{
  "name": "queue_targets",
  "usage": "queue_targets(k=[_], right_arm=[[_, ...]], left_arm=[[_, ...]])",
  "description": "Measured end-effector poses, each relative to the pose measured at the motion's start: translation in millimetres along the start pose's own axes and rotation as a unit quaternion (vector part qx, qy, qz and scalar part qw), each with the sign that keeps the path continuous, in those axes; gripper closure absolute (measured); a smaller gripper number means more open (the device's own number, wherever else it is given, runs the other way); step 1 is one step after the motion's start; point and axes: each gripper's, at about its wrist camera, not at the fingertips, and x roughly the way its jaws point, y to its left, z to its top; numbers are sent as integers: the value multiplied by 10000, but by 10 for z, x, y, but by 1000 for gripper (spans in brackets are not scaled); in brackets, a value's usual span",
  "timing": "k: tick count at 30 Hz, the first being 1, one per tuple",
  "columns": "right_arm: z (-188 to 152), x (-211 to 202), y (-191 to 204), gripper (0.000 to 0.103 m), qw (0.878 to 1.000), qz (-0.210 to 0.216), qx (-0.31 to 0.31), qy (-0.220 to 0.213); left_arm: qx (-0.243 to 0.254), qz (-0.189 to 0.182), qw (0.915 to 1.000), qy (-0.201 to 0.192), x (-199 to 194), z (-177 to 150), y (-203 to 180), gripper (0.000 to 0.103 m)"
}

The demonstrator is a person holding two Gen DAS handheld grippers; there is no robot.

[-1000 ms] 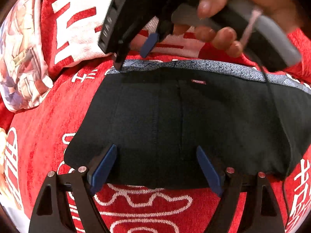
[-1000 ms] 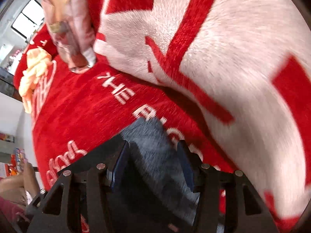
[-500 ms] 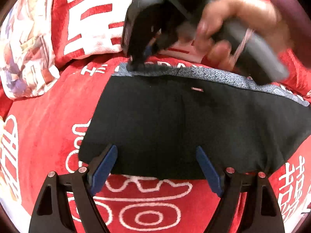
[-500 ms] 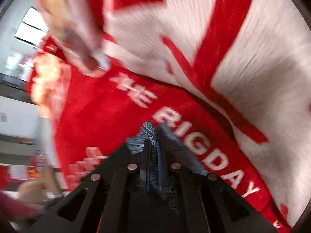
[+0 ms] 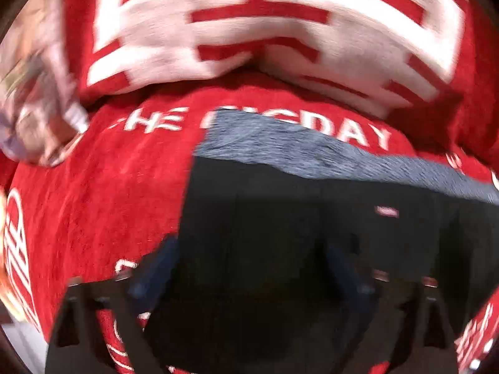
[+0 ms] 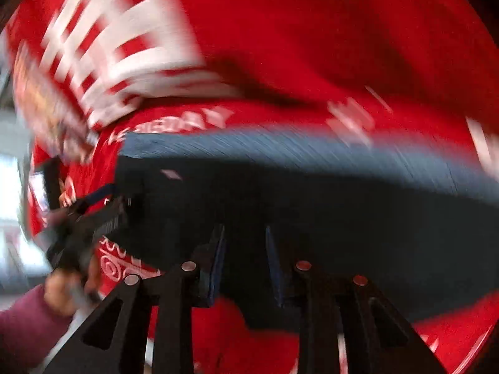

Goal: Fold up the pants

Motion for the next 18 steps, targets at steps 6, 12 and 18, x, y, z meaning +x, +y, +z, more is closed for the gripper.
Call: queue_targets(k=[6,12,18], right_arm=[[-873,-95,-1052,62,9753,898,2013,-136],[-889,7,-1395,62,9488,1505,2711,-606],[-1009,-37,-1559,64,9253,1722,3301,-718]], left_arm=[[-221,-113,9996,154,76,-2,87,0],[-58,202,9997,95,57,-23,-2,0],[91,417,9991,55,-21,-19,-170,0]])
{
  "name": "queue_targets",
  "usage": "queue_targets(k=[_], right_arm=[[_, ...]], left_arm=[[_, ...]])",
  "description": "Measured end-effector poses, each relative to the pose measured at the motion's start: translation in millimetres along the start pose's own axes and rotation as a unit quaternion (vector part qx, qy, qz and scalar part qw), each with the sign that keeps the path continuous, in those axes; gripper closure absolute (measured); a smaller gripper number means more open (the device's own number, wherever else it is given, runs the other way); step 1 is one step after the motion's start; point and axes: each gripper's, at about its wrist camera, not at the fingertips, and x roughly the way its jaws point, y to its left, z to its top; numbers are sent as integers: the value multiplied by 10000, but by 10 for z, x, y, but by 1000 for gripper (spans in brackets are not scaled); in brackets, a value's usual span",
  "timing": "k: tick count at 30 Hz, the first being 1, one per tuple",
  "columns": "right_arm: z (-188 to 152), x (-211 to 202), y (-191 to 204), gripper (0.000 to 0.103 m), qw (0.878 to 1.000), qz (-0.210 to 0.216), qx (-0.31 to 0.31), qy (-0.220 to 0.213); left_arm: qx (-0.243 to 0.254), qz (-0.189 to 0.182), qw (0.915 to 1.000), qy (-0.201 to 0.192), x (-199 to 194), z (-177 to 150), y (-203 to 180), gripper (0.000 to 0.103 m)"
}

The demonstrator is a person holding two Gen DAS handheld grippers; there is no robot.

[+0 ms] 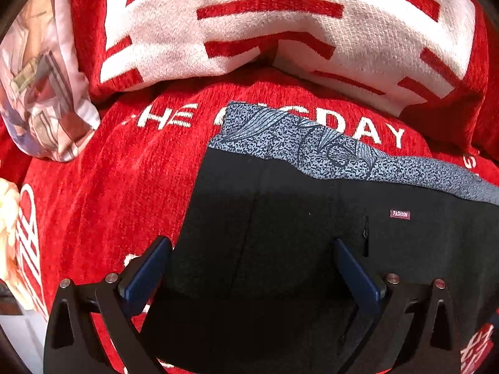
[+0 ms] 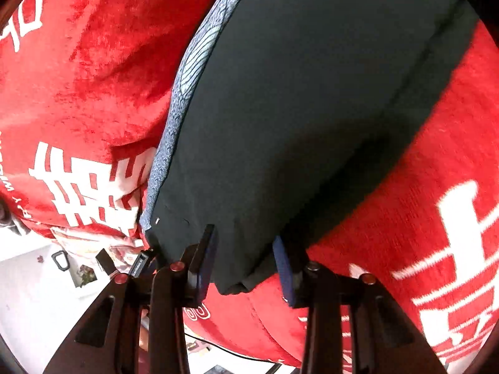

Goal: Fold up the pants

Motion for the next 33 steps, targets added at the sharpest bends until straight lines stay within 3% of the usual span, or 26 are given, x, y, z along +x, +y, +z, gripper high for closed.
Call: queue_targets(k=[2,4,6,11,14,16,17,18,20,25,28,32,33], right_arm=[[33,-17,9,64,9999,-89,-58,-84],[115,-21,48,87,9997,-165,-119,-132],[164,-61,182,95,9981,-332,-469,-210],[-69,-80,47,96,9943,-843,-622,-212],[-135,-193,-63,95,9951,-764,-606,-168],[-141,-385,-12,93,9923,-864,-867,-208],[-123,-507,-8,87,9911,-897,-949,-268],[-81,-656,-35,78,9906,-898,-963,-376],[44,-932,-130,71,9893,-955,-852,-707],[552,-1409,-513,71,9863,-874,-158,-1389],[820,-1426,-645,71,9866,-802,-20,-1423],[1056,-1349,-849,71,9869,-799,375,-1351],[1080,-1379,-888,79,9873,-765,419,-1330]], left_arm=[[57,51,10000,-30,-9,22,-45,0],[52,59,10000,-9,-20,52,-91,0],[69,71,10000,-14,-28,66,-113,0],[175,158,9997,-25,-76,60,-174,0],[411,335,9986,38,-239,84,-253,0],[520,256,9983,-95,-433,76,-341,0],[557,172,9982,-171,-554,57,-407,0],[566,67,9982,-212,-662,29,-496,0],[613,-84,9978,-242,-794,-46,-678,0],[1154,-864,9895,-107,-842,-280,-1662,0],[1332,-1086,9850,163,-707,-503,-2145,0],[1665,-1004,9793,557,-503,-846,-2510,0],[1645,-979,9807,395,-536,-891,-2507,0]])
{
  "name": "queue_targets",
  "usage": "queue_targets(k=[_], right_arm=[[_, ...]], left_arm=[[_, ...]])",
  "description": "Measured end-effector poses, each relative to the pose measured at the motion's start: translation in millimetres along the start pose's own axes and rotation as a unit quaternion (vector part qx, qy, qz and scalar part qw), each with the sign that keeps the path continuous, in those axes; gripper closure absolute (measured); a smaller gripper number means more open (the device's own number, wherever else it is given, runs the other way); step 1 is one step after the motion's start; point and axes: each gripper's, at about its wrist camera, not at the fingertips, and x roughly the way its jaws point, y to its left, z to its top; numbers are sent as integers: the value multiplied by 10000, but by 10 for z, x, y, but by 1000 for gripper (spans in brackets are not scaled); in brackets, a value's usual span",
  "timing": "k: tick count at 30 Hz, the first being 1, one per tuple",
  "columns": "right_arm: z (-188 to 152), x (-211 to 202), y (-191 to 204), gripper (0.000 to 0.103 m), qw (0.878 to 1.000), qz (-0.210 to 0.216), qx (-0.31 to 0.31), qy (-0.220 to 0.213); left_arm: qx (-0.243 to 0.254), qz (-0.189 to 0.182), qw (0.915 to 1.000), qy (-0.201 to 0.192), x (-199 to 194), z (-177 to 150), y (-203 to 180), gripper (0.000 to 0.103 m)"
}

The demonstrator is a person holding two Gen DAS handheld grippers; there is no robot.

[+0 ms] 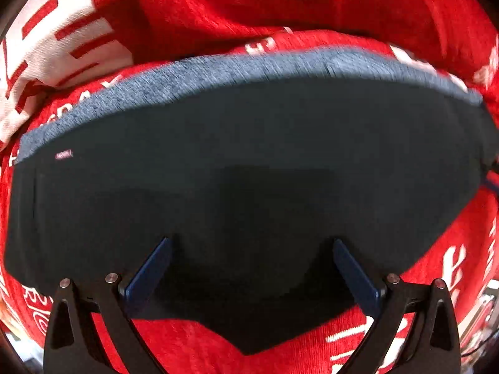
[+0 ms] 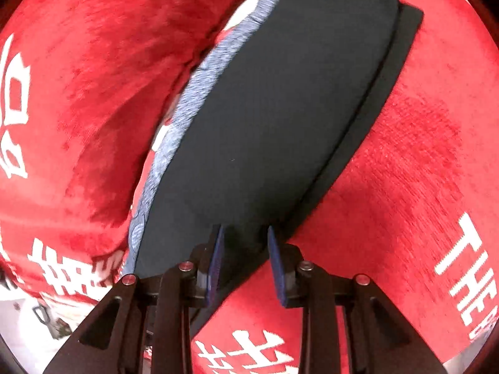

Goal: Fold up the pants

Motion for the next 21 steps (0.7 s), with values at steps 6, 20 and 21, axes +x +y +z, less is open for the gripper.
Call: queue_targets(k=[6,20,21], right_arm=[[-13,-138,-238,96,9997,-242,-66,-51],[624,-678,-330,69,9934,-627,-565,-779],[701,-675,-348,69,9927,-732,-521,-808]], left_arm=[[223,147,9996,81,-57,1,-41,0],[-22,-44,9997,-220,-267,620,-706,0],[-44,-46,9999,-137,-190,628,-743,0]])
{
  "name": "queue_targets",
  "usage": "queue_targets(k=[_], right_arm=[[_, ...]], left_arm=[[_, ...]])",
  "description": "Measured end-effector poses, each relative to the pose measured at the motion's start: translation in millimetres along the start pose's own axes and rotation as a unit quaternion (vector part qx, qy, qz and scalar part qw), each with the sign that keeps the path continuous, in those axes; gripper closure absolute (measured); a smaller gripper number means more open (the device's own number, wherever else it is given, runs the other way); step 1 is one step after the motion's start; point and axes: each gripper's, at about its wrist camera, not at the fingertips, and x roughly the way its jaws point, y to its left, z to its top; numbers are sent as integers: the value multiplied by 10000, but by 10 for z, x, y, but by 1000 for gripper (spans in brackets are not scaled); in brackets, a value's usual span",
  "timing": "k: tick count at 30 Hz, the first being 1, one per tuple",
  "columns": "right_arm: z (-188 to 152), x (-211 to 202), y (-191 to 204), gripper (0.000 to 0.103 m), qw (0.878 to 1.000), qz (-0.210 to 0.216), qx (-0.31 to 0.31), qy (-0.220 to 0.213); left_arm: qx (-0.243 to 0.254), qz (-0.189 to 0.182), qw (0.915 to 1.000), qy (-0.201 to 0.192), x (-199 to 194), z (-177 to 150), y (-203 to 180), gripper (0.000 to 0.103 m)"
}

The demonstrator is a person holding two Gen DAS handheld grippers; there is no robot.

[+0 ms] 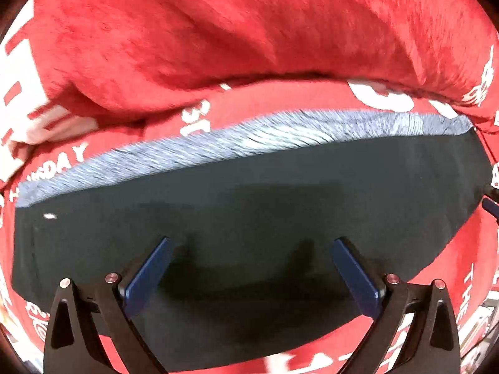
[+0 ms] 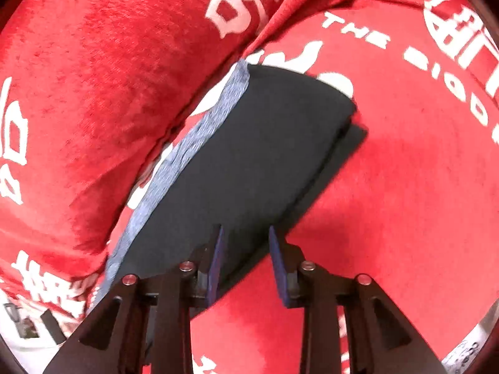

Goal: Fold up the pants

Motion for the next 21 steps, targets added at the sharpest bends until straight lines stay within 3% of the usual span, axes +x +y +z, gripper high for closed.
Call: queue_targets(k=[4,5,9,10,11,17,21], right_arm=[[128,-40,-304,69,9983,-95,573,-85],[159,-59,-384,69,9978,51,645,-135],[406,102,-575,71,9961,424,761,153],[441,119,-596,79,9958,479,751,229],[470,130,-611,95,9960,469,708,278],[394,3,-840,93,9982,269,339,419],[344,-250,-943,89,9991,-8,76,420]], left_arm=[[108,170,9995,257,235,-188,-166,0],[-1,199,9997,116,210,-233,-167,0],[-331,224,9989,262,203,-223,-146,0],[-310,271,9988,254,200,-218,-163,0],[-194,377,9989,212,187,-216,-206,0],[80,754,9963,396,104,-105,-366,0],[165,585,9979,211,-76,50,-492,0]])
